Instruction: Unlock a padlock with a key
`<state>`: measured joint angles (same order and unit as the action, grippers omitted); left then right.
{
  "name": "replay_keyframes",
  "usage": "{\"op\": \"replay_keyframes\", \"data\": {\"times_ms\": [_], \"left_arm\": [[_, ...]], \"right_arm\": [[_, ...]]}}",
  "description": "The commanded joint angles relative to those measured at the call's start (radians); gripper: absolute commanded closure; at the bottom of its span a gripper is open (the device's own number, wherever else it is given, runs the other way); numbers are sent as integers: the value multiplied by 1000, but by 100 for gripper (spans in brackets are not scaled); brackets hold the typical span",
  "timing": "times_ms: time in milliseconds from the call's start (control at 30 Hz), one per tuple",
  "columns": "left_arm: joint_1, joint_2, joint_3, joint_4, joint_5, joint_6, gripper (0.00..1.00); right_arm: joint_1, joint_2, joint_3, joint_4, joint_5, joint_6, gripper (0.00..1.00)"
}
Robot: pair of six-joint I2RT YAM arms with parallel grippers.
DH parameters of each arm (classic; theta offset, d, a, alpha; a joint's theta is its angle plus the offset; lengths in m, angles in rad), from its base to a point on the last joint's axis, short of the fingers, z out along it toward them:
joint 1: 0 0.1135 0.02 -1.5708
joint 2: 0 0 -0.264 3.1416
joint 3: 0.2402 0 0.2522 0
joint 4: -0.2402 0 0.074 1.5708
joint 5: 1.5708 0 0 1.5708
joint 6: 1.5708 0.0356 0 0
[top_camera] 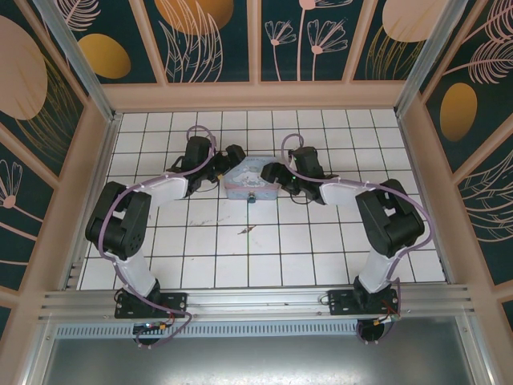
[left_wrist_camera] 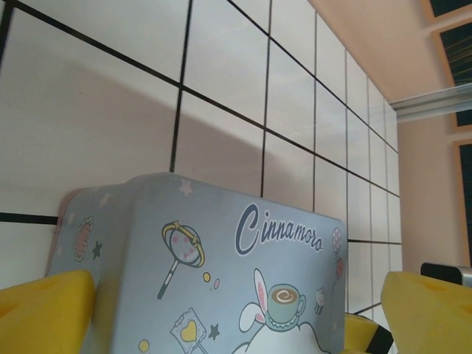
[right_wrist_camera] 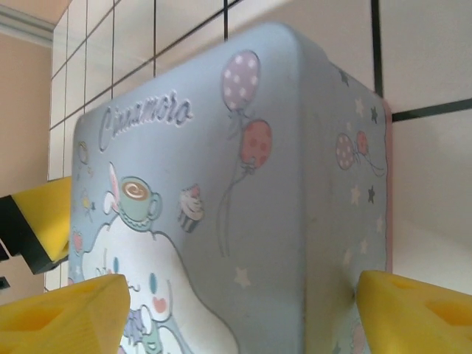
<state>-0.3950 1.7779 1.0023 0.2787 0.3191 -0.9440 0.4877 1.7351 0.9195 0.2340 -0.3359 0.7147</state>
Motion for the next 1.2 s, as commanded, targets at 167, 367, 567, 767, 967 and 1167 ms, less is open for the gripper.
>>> {"op": "replay_keyframes", "data": {"times_ms": [167, 367, 567, 767, 967, 1167], "left_arm": [[-11, -41, -66, 75, 32, -12, 1], [0, -100, -52, -12, -40, 62, 1], [13, -227, -93, -76, -97, 103, 1], [15, -355, -181, -86, -138, 82, 1], [27, -453, -258, -85, -135, 41, 1], [43, -537, -296, -128, -161, 33, 1]], "right_arm": [[-36, -186, -63, -53, 86, -43, 18], [51, -336, -121, -174, 104, -172, 23], [240, -352, -107, -278, 109, -344, 27], [346, -228, -45, -276, 45, -458, 41], [371, -78, 31, -289, 41, -504, 43], [375, 34, 88, -288, 53, -511, 44]]}}
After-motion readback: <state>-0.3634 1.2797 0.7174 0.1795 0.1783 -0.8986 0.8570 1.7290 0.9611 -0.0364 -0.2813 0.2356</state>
